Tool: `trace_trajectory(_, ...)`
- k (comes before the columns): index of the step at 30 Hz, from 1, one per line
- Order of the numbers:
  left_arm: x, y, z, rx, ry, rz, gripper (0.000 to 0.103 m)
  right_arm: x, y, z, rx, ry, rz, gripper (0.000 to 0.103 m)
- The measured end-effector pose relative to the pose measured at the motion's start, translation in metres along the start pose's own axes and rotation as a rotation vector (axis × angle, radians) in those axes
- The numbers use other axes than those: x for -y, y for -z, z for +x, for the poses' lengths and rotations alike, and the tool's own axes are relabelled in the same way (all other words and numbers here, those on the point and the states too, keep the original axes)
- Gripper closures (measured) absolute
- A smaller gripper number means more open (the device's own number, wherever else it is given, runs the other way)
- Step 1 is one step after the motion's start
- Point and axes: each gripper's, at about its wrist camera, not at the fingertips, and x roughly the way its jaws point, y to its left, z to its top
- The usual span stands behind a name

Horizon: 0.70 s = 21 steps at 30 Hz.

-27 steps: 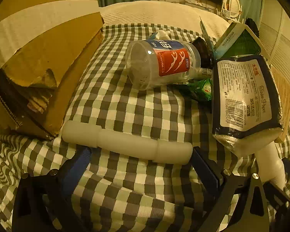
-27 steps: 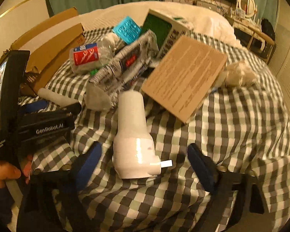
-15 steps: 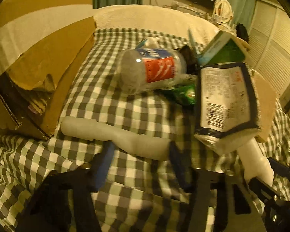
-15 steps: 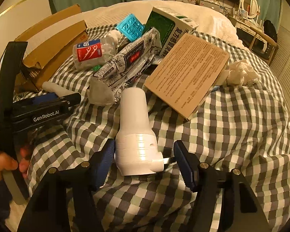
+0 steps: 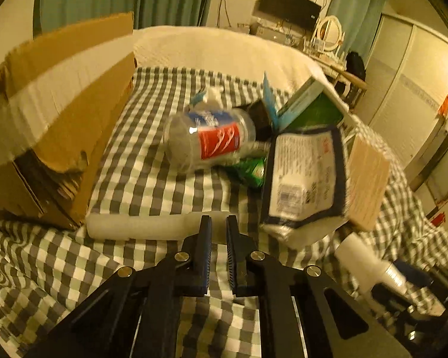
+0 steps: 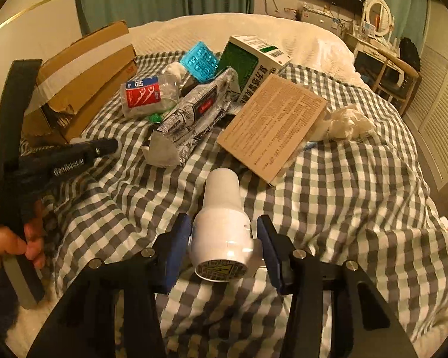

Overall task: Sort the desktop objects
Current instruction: 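Carry the white cylindrical device in the right gripper into the cardboard box, release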

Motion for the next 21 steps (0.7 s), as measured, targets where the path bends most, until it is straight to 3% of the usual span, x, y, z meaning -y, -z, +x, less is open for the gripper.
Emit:
trace_trajectory(7,-0.006,-0.014,-0.009,0.038,0.046,-0.020,0.096,-0.006,0.003,-0.016,-0.008,0.021,-0.009,0.057)
trace_trajectory(21,0.006,-0.039,-0.068,0.186,0.152,0.011,0.099,-0.021,-0.021,-0.068,0.019,0.090,-0.074,0.061)
